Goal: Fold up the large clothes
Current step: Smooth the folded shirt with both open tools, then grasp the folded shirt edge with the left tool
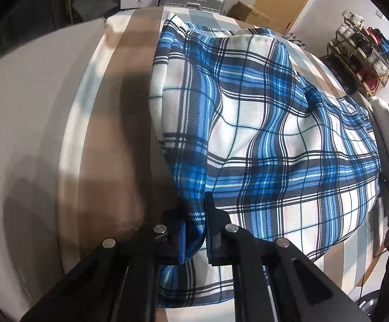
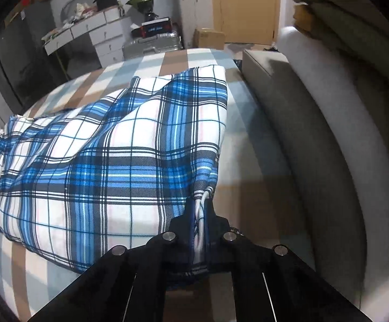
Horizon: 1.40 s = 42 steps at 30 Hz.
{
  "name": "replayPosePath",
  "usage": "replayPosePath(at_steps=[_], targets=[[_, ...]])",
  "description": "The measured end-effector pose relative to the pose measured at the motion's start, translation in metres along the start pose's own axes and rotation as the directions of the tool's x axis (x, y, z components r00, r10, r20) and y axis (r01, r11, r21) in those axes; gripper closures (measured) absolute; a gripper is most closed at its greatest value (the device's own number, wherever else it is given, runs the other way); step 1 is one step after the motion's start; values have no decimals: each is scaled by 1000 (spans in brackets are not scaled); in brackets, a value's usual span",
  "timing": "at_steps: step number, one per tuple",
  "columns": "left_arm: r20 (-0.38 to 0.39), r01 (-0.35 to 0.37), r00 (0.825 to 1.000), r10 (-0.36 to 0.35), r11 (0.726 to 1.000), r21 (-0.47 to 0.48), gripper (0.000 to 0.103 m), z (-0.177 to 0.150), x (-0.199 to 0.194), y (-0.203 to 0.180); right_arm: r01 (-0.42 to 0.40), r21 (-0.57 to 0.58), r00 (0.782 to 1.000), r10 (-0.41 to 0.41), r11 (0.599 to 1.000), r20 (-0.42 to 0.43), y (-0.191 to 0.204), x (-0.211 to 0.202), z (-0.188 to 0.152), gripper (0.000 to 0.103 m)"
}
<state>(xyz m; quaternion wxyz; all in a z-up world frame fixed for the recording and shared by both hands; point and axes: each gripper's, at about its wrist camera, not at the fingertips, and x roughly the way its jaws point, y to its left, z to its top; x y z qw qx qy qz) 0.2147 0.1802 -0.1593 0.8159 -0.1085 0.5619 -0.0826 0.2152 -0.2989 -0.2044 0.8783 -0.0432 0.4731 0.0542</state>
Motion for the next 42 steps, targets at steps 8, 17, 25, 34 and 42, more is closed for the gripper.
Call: replayPosePath(at_steps=[8,17,25,34,42], targets=[[48,-58,997,58,998,-21,91,-87,-44,-5,79,-106,997,-79,991,10,5,-62,-67,93],[236,-68,968,89,993,-96,58,-85,-98,-10,-23,-222,862,132,975,490,69,-192,-64,8],[225,-54,972,63,997,-47,13,-36,-53,-18,-253,-342,883,360,905,301,172,-110,-40,0],[167,-102,980,109,994,-45,67,-35,-11,-19,-296,-230,951,308,927,17,192,-9,-45,5],[219,-167,962,164,986,-7,89,-33,-18,-21,-243,-264,964,263,933,42,199,-9,-44,3]])
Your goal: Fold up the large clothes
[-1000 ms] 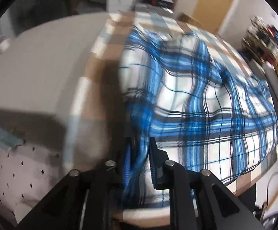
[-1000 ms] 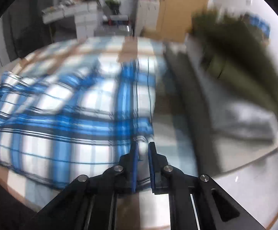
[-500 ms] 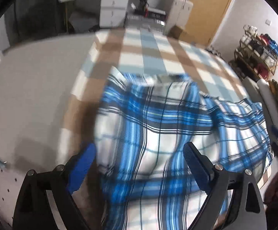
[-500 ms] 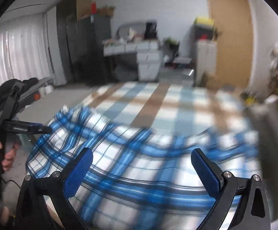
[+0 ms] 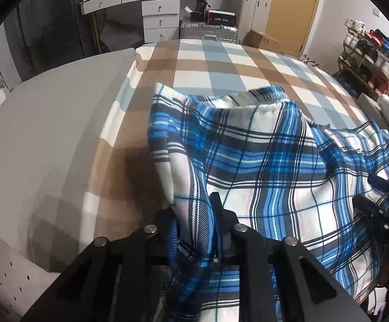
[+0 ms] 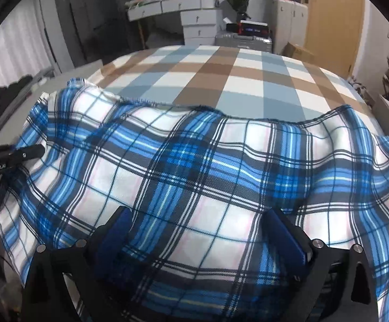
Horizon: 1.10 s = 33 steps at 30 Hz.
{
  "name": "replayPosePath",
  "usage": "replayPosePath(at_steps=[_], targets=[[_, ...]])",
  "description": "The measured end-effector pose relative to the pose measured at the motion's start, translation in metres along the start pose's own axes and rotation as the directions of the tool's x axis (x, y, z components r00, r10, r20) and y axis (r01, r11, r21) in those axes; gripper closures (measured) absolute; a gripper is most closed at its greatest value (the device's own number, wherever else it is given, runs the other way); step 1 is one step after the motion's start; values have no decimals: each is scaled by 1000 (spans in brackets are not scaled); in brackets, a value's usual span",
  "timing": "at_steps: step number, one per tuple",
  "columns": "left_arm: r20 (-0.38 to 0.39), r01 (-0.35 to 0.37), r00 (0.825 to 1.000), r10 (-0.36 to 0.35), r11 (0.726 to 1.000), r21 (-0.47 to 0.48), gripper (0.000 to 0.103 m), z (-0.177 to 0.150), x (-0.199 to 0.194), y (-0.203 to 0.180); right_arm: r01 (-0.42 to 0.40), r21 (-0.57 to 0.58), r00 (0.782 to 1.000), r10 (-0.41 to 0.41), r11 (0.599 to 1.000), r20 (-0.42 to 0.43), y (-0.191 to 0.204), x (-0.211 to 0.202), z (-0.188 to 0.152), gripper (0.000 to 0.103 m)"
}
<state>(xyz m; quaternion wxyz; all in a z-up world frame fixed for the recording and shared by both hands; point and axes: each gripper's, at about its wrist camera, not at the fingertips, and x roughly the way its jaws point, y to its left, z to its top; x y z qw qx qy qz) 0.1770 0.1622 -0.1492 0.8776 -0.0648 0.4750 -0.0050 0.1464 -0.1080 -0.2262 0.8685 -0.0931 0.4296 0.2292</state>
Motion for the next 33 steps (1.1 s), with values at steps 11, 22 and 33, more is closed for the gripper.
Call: replayPosePath(at_steps=[11,22,33], targets=[[92,36,995,-39,999,35,97,12,-39,3,-109,119,959,73,987,273,-28,-51,-9,4],[-18,-78,997,76,983,-169,87,10,-15,70,-121,140,959,79,983,274,-32,-48,-7,5],[15,67,997,-75,948,312,4,79,-37,-35,-160,97,944,124,982,305,-29,-54,-9,4]])
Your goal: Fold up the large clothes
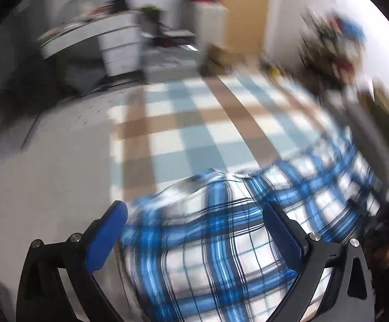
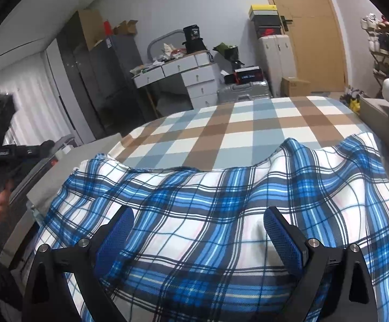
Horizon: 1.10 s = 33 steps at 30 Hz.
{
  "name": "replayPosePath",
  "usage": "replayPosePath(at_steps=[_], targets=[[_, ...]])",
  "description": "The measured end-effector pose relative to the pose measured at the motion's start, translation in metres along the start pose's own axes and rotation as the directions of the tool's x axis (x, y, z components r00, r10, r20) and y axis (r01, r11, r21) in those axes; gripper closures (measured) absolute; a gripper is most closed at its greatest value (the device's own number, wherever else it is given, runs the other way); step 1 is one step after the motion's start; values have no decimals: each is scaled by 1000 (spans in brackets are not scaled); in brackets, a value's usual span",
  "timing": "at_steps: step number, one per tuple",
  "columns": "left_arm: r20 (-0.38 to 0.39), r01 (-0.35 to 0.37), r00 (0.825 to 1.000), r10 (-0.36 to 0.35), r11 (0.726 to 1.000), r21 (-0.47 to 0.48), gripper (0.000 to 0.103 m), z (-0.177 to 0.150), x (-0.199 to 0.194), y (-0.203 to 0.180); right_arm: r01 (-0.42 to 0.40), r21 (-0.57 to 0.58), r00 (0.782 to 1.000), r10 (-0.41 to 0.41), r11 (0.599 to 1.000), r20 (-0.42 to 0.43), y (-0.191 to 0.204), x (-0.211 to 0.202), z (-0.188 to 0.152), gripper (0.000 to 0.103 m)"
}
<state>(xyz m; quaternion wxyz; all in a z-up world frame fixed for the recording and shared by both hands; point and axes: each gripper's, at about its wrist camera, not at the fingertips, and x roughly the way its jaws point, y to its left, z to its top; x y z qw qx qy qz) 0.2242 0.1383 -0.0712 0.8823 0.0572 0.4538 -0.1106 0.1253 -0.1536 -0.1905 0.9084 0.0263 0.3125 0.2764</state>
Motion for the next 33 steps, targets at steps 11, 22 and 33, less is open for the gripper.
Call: replayPosePath(at_steps=[11,22,33], targets=[[-308,77,951,-24,984,159,100,2,79,-10,-26,11,1000,27,1000,-4,-4,2,1,4],[-196,-142,963,183,968,207,97,-2,84,4,-10,25,999,11,1000,-45,-7,13,1,4],[8,-154,988,156,981,-120,32,-23,-13,20,20,56,990,-12,998,-139,-8,22,3,5]])
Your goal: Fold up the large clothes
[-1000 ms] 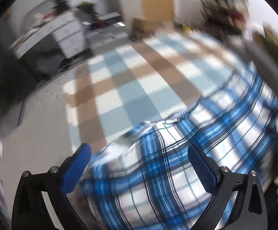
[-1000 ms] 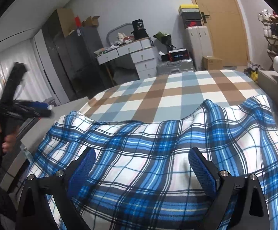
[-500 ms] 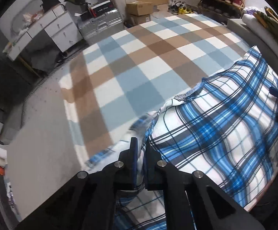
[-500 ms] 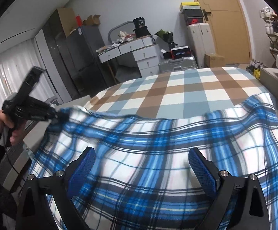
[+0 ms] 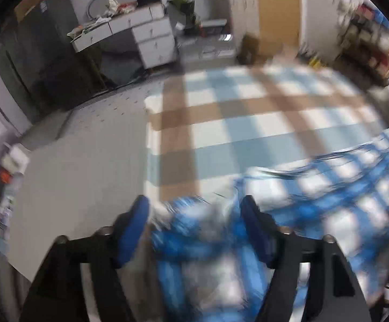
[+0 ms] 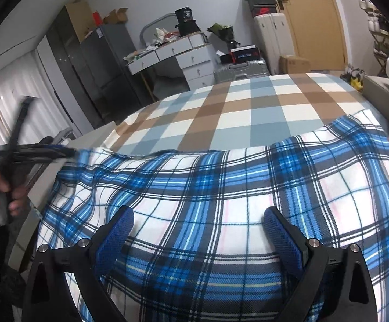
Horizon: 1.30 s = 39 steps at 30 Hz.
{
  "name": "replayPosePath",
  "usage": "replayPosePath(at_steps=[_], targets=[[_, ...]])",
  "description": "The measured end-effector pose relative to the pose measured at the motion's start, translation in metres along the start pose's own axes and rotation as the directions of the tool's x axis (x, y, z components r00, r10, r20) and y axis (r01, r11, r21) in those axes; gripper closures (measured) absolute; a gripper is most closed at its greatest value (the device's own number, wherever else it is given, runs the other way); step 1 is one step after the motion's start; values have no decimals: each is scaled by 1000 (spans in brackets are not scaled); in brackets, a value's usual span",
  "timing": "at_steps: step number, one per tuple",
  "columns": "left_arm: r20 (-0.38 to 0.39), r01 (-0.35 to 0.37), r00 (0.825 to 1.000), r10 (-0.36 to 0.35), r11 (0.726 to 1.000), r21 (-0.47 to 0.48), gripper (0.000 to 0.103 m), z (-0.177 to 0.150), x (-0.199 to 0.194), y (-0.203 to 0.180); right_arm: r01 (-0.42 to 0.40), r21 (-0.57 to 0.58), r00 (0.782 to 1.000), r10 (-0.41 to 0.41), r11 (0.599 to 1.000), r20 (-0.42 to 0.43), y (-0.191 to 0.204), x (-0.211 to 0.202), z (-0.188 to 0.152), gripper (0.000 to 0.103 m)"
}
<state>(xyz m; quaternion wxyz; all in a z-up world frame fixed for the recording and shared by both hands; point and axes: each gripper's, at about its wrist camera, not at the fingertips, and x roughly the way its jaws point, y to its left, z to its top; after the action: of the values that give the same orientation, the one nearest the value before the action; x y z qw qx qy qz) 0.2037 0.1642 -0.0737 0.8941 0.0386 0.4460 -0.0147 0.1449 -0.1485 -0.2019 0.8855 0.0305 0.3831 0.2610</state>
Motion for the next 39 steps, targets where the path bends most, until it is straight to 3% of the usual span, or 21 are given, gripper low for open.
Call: replayPosePath(at_steps=[2,5,8,9,10,11,12,13,14,17,19,22,24,26,27,28,31,32,34,37,39], targets=[[-2,103,995,-104,993,59,32,-27,-21,-26,-49,-5,998,49,999,-35,13,-10,3,6],[-73,201,978,-193,973,117,32,-66,-18,-64,-81,-70,996,79,994,-34,43,-28,4,6],[-174,166,974,-143,978,127,32,-93,11,-88,33,-224,996,-50,974,-70,79,-19,-6,7],[-194,158,972,-134,981,110,32,-96,19,-88,72,-253,992,-96,965,-81,83,-12,-10,20],[-187,167,971,-151,983,76,32,-99,22,-85,124,-292,977,-169,948,-134,85,6,-18,43],[-170,184,970,-175,982,39,31,-101,22,-80,137,-306,964,-198,942,-178,82,19,-23,50],[-166,198,967,-194,980,6,28,-101,25,-74,149,-313,946,-228,938,-232,76,35,-31,51],[-158,221,962,-224,975,-36,28,-102,27,-68,144,-310,961,-207,940,-181,74,32,-33,51],[-128,237,962,-242,970,-53,27,-103,25,-64,134,-309,959,-202,942,-201,72,34,-33,51],[-74,208,975,-208,978,-5,22,-110,21,-72,85,-226,968,-134,970,-212,65,17,-21,62],[-31,194,980,-194,981,4,18,-115,19,-77,103,-215,980,-135,971,-143,60,-4,-15,62],[18,185,983,-185,983,3,12,-119,18,-82,213,-198,971,-230,957,-70,37,-29,-12,62],[40,185,982,-185,983,1,8,-122,17,-83,291,-152,948,-306,944,-84,12,-36,-14,62],[46,185,982,-184,983,-3,8,-118,20,-83,338,-101,921,-351,936,-169,-19,-32,-25,61],[46,185,982,-185,983,-3,8,-118,19,-82,328,-76,915,-337,941,-223,-30,-26,-31,61],[46,186,982,-186,983,-1,7,-119,18,-81,313,-66,923,-319,948,-213,-35,-26,-33,61],[51,185,981,-185,983,-3,7,-120,16,-79,340,-89,907,-351,936,-231,-32,-25,-30,61],[54,186,981,-185,983,-6,7,-121,15,-79,304,-77,933,-313,950,-179,-24,-34,-27,61],[59,184,981,-183,983,-8,7,-124,17,-80,245,-104,960,-256,964,-117,-3,-44,-26,61],[60,180,982,-180,984,-10,7,-125,17,-80,214,-224,966,-240,951,-93,32,-41,-37,56],[62,174,983,-173,985,-14,7,-128,17,-81,222,-297,952,-272,929,-140,44,-17,-53,56]])
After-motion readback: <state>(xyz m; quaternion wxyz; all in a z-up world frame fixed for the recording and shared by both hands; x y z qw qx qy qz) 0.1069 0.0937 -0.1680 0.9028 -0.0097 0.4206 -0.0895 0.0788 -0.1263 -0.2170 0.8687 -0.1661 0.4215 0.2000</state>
